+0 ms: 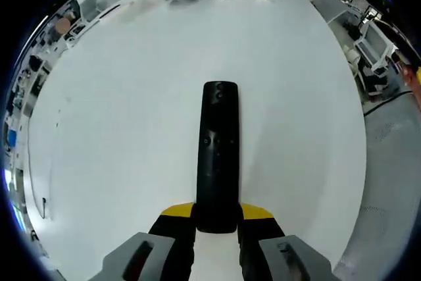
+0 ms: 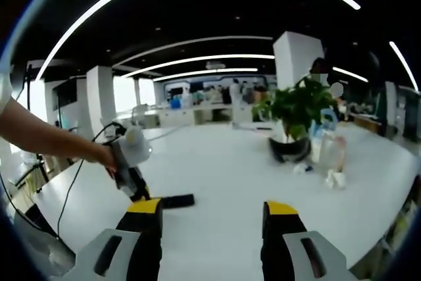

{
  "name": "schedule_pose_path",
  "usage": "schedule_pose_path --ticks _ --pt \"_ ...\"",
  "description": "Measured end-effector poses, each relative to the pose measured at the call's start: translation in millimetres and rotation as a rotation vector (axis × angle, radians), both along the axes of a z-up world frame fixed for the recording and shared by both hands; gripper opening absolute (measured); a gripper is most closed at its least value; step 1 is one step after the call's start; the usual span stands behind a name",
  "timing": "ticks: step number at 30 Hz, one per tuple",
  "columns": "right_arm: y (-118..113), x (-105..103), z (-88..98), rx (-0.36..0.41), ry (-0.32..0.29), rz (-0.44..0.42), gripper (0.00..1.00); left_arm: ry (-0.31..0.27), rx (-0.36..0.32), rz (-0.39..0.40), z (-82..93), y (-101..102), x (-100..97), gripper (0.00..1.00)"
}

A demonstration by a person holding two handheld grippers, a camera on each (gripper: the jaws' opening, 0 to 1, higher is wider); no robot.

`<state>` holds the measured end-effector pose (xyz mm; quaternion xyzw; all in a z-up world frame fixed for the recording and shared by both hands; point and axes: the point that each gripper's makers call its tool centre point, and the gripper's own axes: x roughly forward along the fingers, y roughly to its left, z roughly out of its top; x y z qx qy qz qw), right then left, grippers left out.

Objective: Press the specified remote control buttons in sequence, fully releasing each button before pressing the next.

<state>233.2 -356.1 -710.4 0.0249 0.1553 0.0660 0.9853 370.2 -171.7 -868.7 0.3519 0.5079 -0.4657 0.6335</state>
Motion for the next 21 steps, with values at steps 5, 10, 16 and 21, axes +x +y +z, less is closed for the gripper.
schedule_pose_path --ticks 5,10,16,21 --pt "-0.6 0.0 -0.5 -0.001 0.002 -0.004 0.59 0.003 0.013 -0.015 0.8 -0.9 5.3 0.23" --pt "0.1 0.4 -1.0 -0.008 0.004 -0.002 0.59 0.006 0.015 -0.021 0.1 0.0 15.1 0.23" --pt "-0.3 1.3 -2.4 -0.012 0.010 -0.004 0.59 0.007 0.030 -0.046 0.0 -0.9 28.4 0.23" --pt "-0.5 1.2 -3.6 -0.017 0.013 -0.004 0.59 0.011 0.040 -0.056 -1.2 0.1 37.5 0.23"
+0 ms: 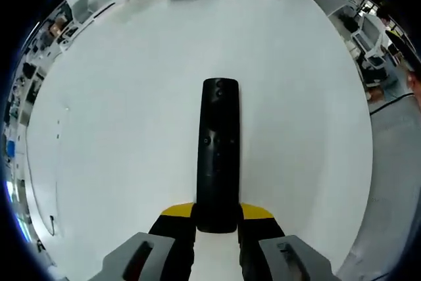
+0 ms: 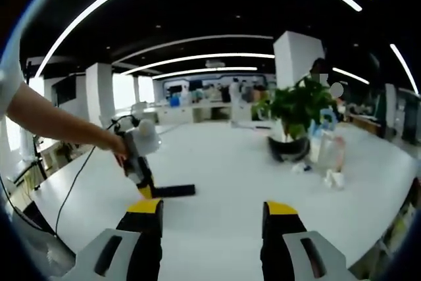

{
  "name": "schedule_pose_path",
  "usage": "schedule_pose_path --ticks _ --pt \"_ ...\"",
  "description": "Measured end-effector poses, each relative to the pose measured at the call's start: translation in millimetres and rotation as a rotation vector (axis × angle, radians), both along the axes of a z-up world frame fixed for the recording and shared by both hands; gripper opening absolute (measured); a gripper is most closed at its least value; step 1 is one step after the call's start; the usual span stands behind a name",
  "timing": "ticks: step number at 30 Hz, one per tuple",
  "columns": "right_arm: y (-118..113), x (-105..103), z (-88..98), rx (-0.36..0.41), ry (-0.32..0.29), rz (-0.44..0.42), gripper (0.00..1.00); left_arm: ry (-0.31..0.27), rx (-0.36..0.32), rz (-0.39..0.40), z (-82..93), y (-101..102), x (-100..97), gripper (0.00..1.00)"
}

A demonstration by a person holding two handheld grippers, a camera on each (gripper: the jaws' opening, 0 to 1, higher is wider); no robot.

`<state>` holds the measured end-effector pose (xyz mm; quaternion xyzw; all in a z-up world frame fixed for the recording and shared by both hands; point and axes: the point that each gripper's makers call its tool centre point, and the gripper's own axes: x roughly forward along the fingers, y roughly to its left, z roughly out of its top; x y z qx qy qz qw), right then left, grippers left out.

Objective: Press the specified remote control buttons in sequence, fully releasing each button before pressing the next.

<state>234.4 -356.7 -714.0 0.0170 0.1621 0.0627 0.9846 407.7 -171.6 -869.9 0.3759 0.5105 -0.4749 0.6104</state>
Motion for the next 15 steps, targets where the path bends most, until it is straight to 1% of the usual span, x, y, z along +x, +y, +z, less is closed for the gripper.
schedule_pose_path --ticks 9,15 --pt "0.1 0.4 -1.1 -0.005 0.003 0.001 0.59 0.005 0.013 -0.015 -0.2 1.0 11.9 0.23" --pt "0.0 0.2 -2.1 -0.008 0.007 0.000 0.59 0.014 0.037 -0.052 -0.7 1.3 21.6 0.23"
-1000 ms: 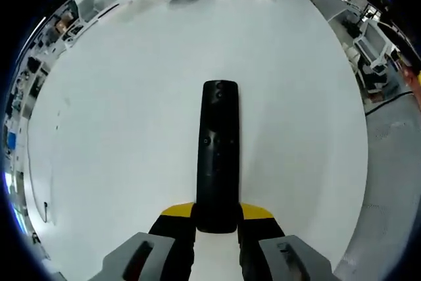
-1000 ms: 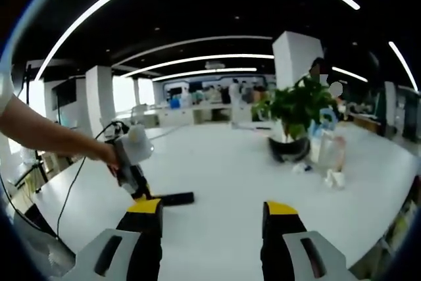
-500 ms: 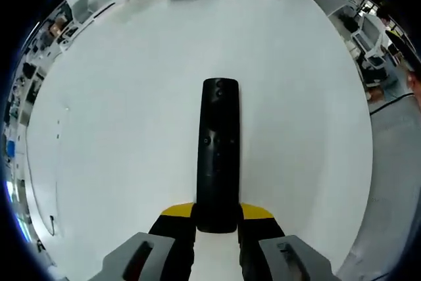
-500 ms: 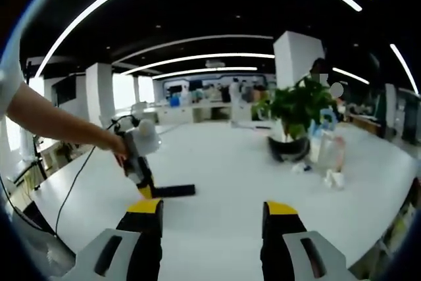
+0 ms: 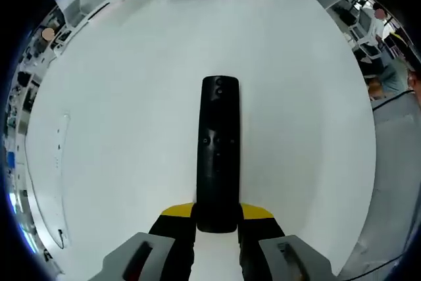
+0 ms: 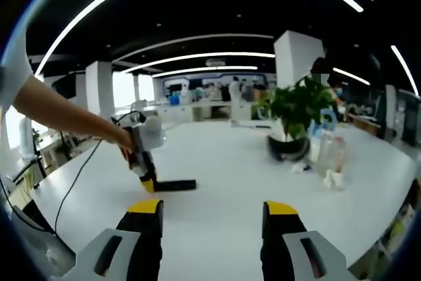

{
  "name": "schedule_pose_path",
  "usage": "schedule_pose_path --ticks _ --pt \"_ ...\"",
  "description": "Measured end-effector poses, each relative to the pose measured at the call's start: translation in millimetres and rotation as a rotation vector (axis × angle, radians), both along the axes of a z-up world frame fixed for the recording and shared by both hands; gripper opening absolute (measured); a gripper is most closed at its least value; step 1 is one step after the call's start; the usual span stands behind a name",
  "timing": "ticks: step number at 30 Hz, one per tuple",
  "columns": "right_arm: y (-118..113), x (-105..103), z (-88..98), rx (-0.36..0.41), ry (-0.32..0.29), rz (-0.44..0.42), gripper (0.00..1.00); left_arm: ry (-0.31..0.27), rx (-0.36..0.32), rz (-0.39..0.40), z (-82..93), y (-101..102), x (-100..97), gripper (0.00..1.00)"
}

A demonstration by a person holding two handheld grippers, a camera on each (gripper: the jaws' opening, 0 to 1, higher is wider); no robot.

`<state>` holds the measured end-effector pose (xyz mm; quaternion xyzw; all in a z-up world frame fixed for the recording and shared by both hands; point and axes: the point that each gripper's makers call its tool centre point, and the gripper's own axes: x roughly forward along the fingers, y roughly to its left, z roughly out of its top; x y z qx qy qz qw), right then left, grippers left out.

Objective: Press the specified remote control buttons in sequence, fully releasing each button before pressing the next.

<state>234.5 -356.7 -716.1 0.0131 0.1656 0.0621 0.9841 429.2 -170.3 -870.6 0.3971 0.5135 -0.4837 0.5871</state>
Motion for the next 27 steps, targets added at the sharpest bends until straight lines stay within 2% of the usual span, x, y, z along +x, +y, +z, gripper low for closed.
schedule_pose_path --ticks 18,27 --pt "7.5 -1.2 -4.8 -0.017 0.019 0.022 0.58 0.011 0.051 -0.085 -0.9 2.1 21.3 0.23" --pt "8.0 -0.6 -7.5 -0.029 0.031 0.020 0.58 0.017 0.082 -0.123 -1.6 3.4 41.6 0.23"
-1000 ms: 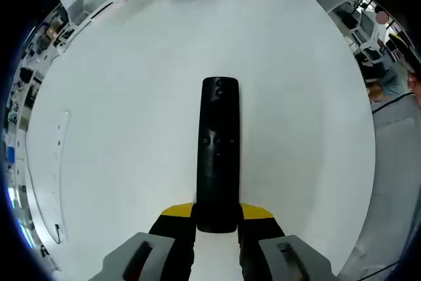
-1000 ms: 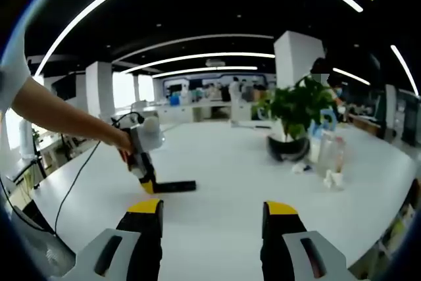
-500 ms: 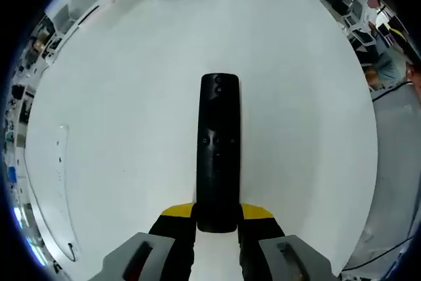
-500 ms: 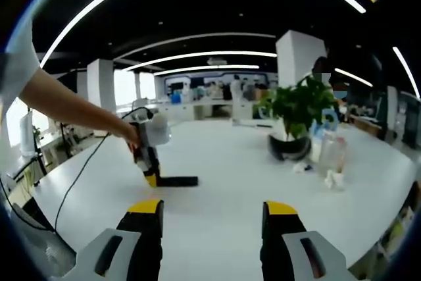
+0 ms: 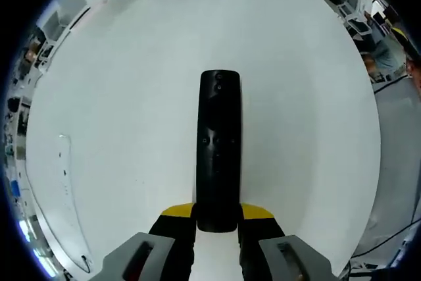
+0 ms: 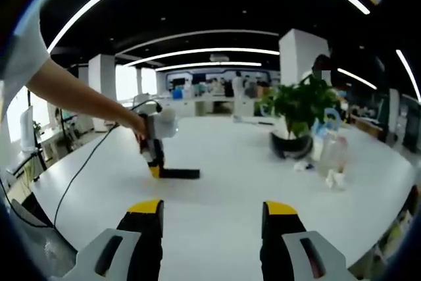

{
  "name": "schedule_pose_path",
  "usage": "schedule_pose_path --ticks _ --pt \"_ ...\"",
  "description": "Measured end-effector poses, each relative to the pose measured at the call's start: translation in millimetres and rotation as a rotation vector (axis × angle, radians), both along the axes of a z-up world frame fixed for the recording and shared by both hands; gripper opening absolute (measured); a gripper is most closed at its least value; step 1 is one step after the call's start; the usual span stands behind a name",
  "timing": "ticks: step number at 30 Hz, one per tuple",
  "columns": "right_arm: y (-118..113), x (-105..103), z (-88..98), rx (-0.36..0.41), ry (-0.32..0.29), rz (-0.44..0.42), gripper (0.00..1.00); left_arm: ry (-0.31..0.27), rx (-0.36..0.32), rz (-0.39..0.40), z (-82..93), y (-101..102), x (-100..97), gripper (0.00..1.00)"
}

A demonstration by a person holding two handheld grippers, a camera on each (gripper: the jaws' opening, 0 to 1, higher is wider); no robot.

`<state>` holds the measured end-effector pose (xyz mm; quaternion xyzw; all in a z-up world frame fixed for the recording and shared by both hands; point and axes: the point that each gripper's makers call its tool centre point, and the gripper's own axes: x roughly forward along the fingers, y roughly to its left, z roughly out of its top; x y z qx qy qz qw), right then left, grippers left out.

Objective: Press the specified remote control buttons in sequence, fully releasing each button before pressing the next.

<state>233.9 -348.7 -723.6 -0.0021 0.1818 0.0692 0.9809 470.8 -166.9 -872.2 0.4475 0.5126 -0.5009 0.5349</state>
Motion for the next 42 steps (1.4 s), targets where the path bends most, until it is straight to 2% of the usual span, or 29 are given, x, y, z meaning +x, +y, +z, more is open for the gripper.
schedule_pose_path --ticks 8,15,19,20,25,28,29,30,31,34,36,37,39,41,42 --pt "0.2 1.0 -4.7 -0.014 0.019 -0.004 0.58 -0.001 -0.013 -0.009 -0.7 -0.1 18.4 0.23" --pt "0.8 1.7 -5.6 -0.018 0.025 -0.002 0.58 -0.022 -0.030 0.004 0.2 -0.4 15.9 0.24" --pt "1.2 1.5 -4.9 -0.019 0.020 0.001 0.59 -0.059 -0.071 -0.007 0.5 0.0 14.6 0.24" --pt "1.0 1.3 -4.7 -0.018 0.020 0.000 0.59 -0.062 -0.079 0.032 0.3 -0.2 15.2 0.24" --pt "-1.9 0.5 -0.5 0.002 0.000 -0.009 0.60 -0.122 -0.110 0.095 2.5 1.7 14.3 0.25" --pt "-1.7 0.2 3.8 0.021 -0.021 -0.011 0.60 -0.238 -0.121 0.113 6.8 4.3 22.9 0.33" --pt "-1.6 0.3 3.9 0.020 -0.022 -0.012 0.60 -0.249 -0.126 0.128 7.0 5.0 21.5 0.34" --pt "-1.4 0.4 3.9 0.020 -0.023 -0.012 0.61 -0.252 -0.126 0.154 6.6 5.5 19.3 0.34" --pt "-1.3 0.4 4.1 0.020 -0.025 -0.012 0.61 -0.271 -0.124 0.199 7.4 7.1 19.6 0.34" --pt "-0.7 0.8 6.2 0.028 -0.035 -0.011 0.63 -0.344 -0.149 0.264 10.2 10.0 20.9 0.36" --pt "-0.6 0.9 6.1 0.030 -0.034 -0.012 0.65 -0.366 -0.163 0.322 10.5 12.7 22.4 0.38" --pt "-0.8 0.8 6.1 0.031 -0.035 -0.013 0.66 -0.389 -0.172 0.373 11.9 15.8 24.5 0.39" --pt "-2.0 0.5 5.9 0.030 -0.035 -0.017 0.68 -0.428 -0.195 0.395 13.2 17.8 27.2 0.43" --pt "-1.7 0.5 7.0 0.039 -0.039 -0.017 0.69 -0.432 -0.205 0.440 14.4 20.0 23.7 0.48" --pt "-2.0 0.6 8.1 0.040 -0.045 -0.018 0.69 -0.448 -0.228 0.495 16.5 20.9 23.7 0.51"
